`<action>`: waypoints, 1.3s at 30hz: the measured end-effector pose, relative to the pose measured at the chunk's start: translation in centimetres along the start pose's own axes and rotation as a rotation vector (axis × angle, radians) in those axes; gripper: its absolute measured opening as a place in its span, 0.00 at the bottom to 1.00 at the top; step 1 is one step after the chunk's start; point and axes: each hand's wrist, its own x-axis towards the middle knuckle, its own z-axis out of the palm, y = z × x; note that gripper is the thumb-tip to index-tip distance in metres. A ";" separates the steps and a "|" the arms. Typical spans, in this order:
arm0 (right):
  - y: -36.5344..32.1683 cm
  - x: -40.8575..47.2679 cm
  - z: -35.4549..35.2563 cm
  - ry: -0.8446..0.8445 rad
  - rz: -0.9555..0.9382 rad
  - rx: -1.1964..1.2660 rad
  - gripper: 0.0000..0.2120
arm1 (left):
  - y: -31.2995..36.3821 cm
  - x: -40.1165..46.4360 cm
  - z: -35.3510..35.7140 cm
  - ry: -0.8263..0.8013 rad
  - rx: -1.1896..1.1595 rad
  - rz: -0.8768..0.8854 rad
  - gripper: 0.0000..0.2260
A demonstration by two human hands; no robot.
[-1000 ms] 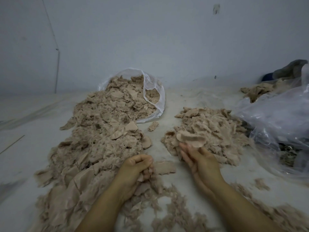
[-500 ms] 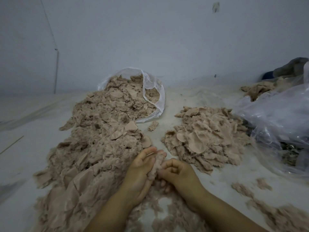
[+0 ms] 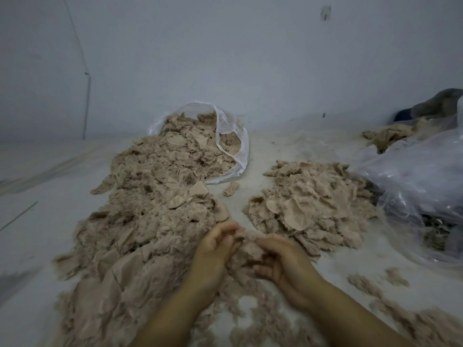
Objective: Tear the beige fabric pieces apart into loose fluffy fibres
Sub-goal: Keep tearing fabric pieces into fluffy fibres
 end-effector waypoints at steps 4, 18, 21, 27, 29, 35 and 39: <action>-0.6 -0.1 -0.5 -0.072 0.022 0.087 0.08 | 0.3 -0.1 -1.0 -0.107 0.465 0.098 0.18; 0.4 0.0 -0.4 -0.005 -0.122 -0.220 0.17 | 0.3 -0.4 -0.3 -0.177 0.293 -0.043 0.18; 0.4 0.1 -0.2 0.054 -0.168 -0.138 0.03 | 0.4 -0.6 0.0 -0.210 0.331 0.013 0.16; -0.3 0.2 -0.4 0.133 -0.179 -0.131 0.08 | 1.0 0.4 -1.3 0.154 0.296 0.054 0.18; -0.2 0.0 -0.4 0.093 -0.148 -0.200 0.07 | 1.2 0.0 -1.3 0.059 0.377 0.115 0.16; 0.1 -0.2 0.0 0.018 -0.132 -0.237 0.05 | 0.2 -0.2 -0.4 0.008 0.495 0.144 0.13; -0.5 0.1 -0.7 0.014 -0.100 -0.130 0.12 | 1.1 0.6 -2.0 0.140 0.145 0.034 0.14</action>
